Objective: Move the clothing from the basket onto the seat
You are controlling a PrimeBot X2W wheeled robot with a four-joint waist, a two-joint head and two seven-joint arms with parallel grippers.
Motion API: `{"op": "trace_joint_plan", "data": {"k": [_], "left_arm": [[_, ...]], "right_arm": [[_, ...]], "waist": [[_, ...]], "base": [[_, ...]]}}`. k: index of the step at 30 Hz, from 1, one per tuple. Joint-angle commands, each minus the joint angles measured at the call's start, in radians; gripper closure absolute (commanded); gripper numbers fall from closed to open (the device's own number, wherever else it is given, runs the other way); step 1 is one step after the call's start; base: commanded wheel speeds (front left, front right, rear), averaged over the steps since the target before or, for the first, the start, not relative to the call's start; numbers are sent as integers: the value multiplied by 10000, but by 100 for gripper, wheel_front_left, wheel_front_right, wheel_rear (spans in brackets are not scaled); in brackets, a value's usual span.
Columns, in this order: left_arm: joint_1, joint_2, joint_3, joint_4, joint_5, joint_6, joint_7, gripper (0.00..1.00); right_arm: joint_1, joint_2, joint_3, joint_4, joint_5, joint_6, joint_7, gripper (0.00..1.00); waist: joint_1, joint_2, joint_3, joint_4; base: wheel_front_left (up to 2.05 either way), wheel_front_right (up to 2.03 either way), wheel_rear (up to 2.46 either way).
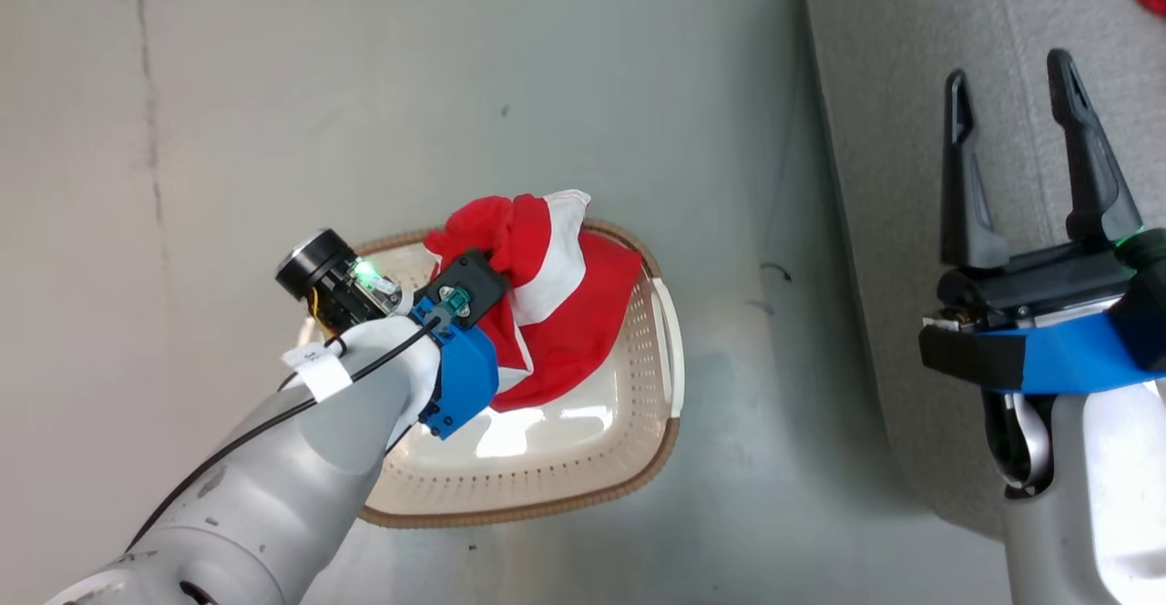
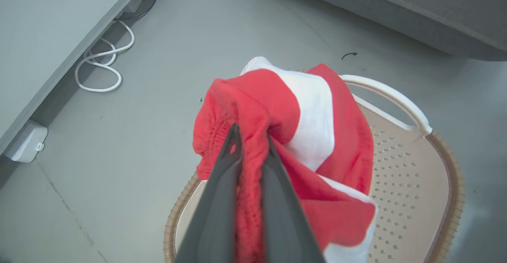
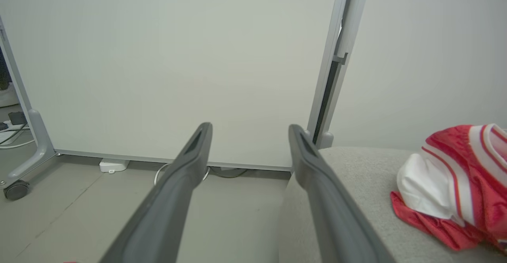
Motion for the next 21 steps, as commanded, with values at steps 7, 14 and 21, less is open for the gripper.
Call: {"op": "trace_joint_plan", "data": {"k": [7,14,21], "left_arm": [[670,362,1138,-1400,-544,153,-86,100],[1342,712,2253,-2621,-437,408,-89,100],[2046,908,3652,-3818,-307,404,-90,100]], "right_arm": [[672,1,-135,311,-22,1,-34,0],[1164,-1,-152,444,84,1,-34,0],[1624,-1,-134,627,155,3,-34,0]], "waist": [[2,-1,-1531,314],[2,-1,-2398,395],[2,-1,-3274,477]], "base": [[0,0,0],[0,0,0],[0,0,0]]}}
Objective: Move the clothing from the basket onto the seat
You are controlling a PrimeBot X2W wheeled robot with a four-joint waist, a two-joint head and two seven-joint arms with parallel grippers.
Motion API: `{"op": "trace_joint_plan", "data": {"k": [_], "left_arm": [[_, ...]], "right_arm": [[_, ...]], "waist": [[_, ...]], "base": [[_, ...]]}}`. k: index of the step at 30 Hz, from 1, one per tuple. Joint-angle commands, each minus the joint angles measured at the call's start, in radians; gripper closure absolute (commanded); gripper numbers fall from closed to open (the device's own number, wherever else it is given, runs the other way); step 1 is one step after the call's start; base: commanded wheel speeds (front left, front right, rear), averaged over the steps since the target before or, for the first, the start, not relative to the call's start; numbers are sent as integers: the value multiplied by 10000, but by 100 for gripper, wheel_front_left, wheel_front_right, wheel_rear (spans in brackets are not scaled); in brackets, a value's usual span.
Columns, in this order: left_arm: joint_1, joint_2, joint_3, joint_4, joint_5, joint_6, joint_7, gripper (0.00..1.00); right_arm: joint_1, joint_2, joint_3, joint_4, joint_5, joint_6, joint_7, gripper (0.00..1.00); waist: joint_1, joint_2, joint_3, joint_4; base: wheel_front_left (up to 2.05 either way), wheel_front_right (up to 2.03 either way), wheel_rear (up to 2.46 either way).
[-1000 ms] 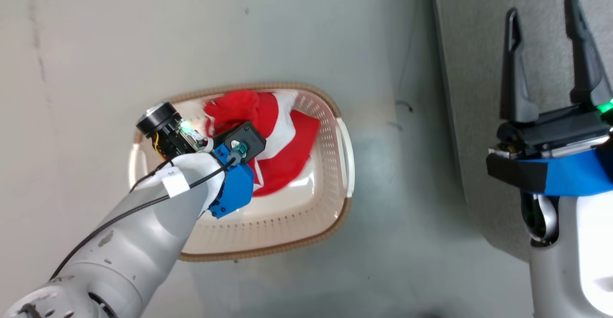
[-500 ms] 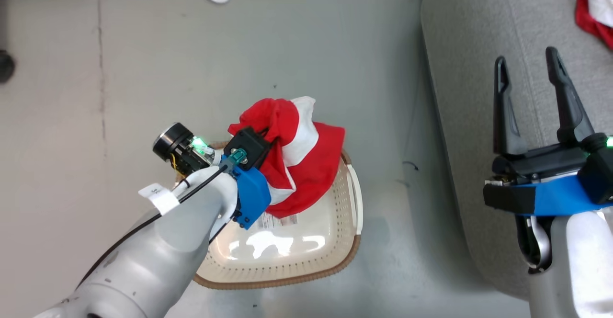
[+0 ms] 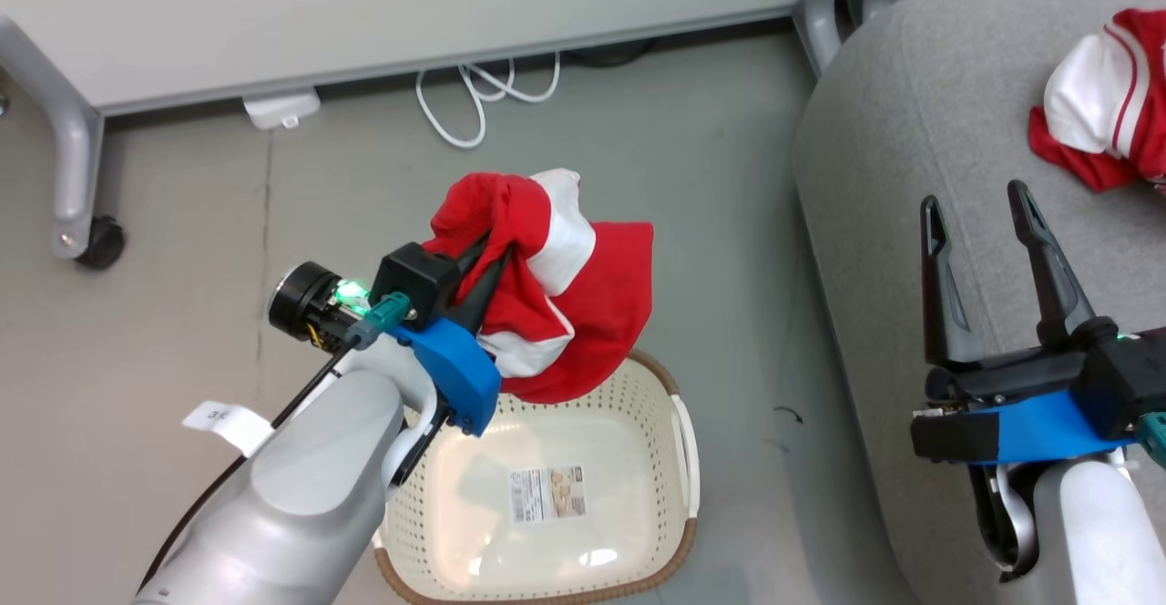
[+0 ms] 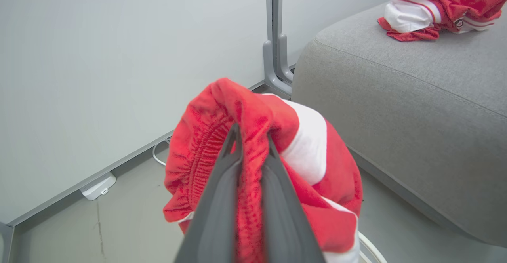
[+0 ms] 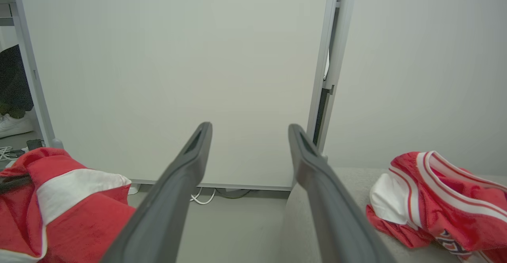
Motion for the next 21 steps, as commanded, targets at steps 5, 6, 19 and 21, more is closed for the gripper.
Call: {"op": "trace_joint_plan", "data": {"k": [5,6,19,21], "left_arm": [[339,-53,1013,-854,86,-78,-47,100],[351,-83,1180,-1026,118,-98,-49,100],[101,-445,2088,-2844,567,-326,-48,100],[49,-514,2032,-2946,550,-352,-48,100]], "right_arm": [[332,-1,-15,93,89,1,-34,0],[366,-1,-10,95,110,3,-34,0],[660,-1,57,177,350,1,-34,0],[699,-1,56,184,373,1,-34,0]], "waist": [[3,-1,-653,129],[3,-1,-719,149],[3,-1,-1172,287],[3,-1,-1209,305]], "base": [[0,0,0],[0,0,0],[0,0,0],[0,0,0]]}}
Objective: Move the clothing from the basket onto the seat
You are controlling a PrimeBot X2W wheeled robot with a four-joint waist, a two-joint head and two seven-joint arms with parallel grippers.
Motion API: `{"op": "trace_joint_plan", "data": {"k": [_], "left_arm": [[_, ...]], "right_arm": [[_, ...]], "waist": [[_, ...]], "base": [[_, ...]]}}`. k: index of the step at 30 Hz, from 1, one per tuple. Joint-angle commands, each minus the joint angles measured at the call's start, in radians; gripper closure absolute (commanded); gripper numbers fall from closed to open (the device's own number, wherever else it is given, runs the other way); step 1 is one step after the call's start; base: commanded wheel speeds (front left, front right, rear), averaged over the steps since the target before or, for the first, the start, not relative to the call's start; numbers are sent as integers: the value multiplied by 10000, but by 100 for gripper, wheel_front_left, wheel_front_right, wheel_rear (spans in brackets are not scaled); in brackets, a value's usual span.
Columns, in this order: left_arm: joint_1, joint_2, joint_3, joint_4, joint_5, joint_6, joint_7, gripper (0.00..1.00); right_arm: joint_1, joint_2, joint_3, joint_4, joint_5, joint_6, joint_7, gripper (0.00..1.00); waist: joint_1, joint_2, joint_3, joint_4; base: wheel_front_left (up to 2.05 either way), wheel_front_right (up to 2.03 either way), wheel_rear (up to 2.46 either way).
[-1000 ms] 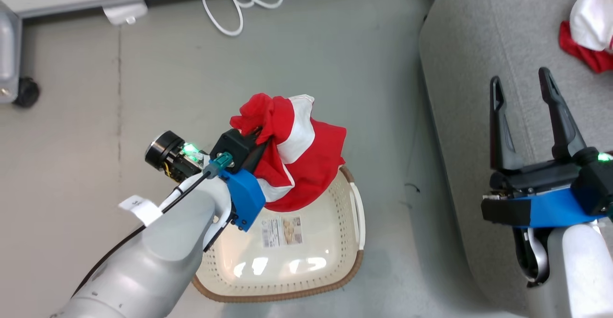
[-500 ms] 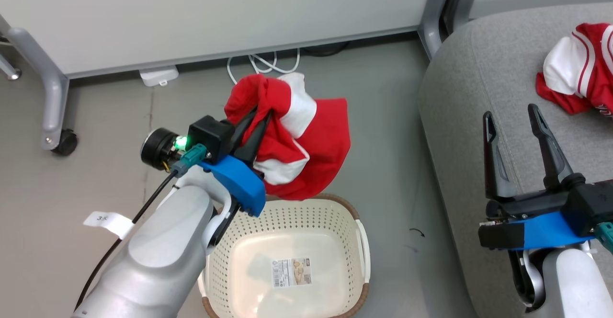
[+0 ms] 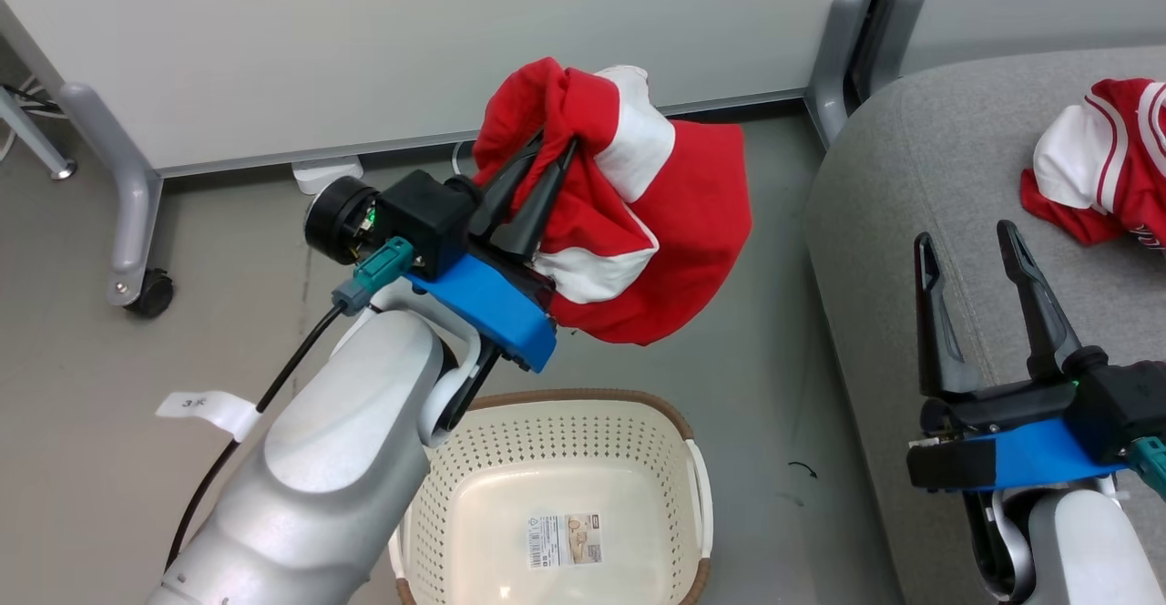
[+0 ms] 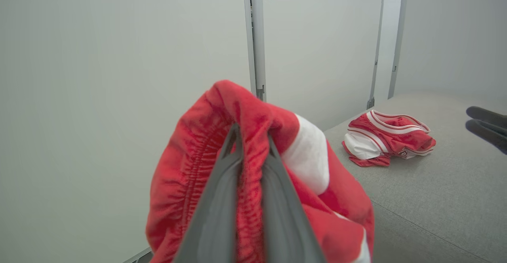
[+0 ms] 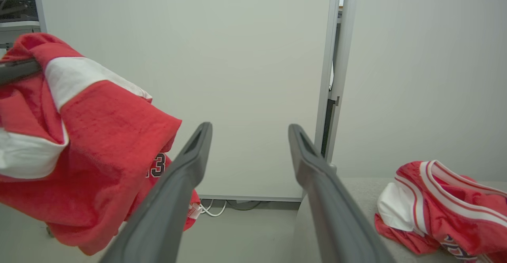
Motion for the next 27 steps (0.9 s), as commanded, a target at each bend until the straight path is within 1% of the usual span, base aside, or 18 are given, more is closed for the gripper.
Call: {"op": "trace_joint_plan", "data": {"k": [1,9,13,17,20,27], "left_arm": [[-175,-47,-29,-83,8,-39,-46,100],[-423,-68,-291,-181,-131,-79,-46,100],[-494,-32,-364,-159,-142,-87,-46,100],[-545,-17,-425,-101,-174,-93,-46,100],[-579,-40,-466,-79,-167,-94,-46,100],[-735,-157,-608,-62,-65,-96,-46,100]], "right_arm": [[166,-1,-2,25,58,3,-34,0],[176,-1,106,-108,136,3,-34,0],[-46,1,450,-416,-96,3,-34,0],[-272,-43,1167,-719,-346,1,-34,0],[-447,-191,1889,-825,-398,1,-34,0],[-1218,-742,3777,-306,-375,1,-34,0]], "waist": [[1,-1,-23,20],[1,-1,-38,53],[1,-1,-28,46],[1,-1,-3,52],[1,-1,36,88],[1,-1,195,202]], "base": [[0,0,0],[0,0,0],[0,0,0],[0,0,0],[0,0,0],[0,0,0]]}}
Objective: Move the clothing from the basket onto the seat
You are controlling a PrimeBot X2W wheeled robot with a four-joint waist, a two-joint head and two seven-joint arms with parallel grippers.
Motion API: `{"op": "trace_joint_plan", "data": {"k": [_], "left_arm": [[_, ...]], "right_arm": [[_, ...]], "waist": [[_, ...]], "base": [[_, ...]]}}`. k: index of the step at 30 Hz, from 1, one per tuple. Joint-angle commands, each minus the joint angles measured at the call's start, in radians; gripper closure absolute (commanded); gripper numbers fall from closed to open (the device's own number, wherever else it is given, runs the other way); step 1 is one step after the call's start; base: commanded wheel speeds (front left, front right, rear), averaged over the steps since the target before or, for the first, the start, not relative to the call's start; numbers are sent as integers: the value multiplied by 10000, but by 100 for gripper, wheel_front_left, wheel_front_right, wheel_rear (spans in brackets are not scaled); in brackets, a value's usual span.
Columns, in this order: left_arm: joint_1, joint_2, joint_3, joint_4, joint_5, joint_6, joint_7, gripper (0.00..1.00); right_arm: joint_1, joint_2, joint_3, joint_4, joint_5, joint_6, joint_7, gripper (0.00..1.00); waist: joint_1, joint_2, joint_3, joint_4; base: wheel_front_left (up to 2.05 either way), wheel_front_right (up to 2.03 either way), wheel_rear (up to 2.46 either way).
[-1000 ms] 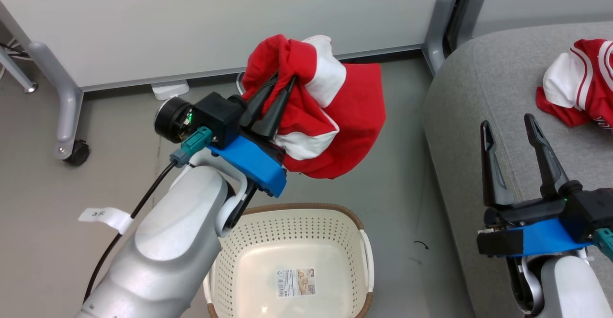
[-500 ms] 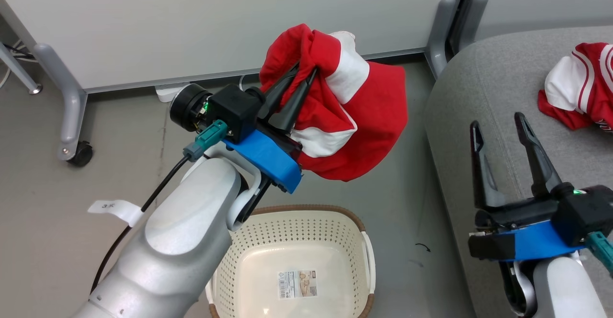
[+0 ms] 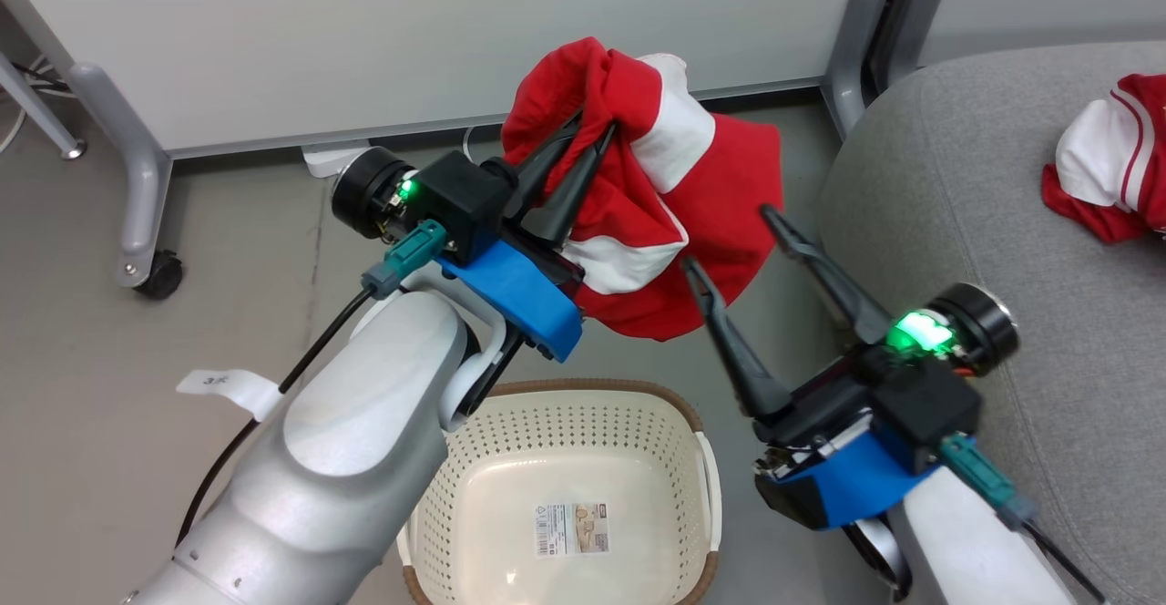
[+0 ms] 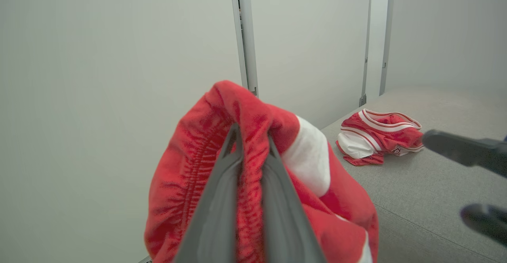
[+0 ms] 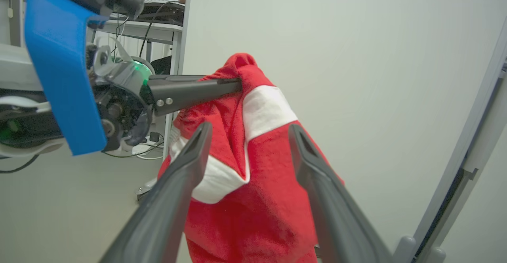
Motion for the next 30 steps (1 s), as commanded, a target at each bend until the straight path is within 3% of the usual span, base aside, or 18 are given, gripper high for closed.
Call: {"op": "trace_joint_plan", "data": {"k": [1,12,19,29,30], "left_arm": [[-186,-38,-42,-2,57,-68,-46,100],[-334,-320,-453,-39,160,-73,-47,100],[-416,-508,-669,-41,112,-54,-48,100],[-444,-638,-751,-83,88,-59,-47,100],[-434,-649,-754,-81,86,-59,-47,100]], "right_arm": [[-341,-221,388,293,-10,3,-34,0],[-1995,-580,1669,2239,200,3,-34,0],[-2398,-225,2288,3399,494,3,-34,0],[-2652,452,1892,4182,556,3,-34,0],[-2629,498,1762,4269,522,3,-34,53]], "waist": [[0,-1,66,42],[0,-1,306,324],[0,-1,320,392],[0,-1,290,408],[0,-1,277,409]], "base": [[0,0,0],[0,0,0],[0,0,0],[0,0,0],[0,0,0]]}}
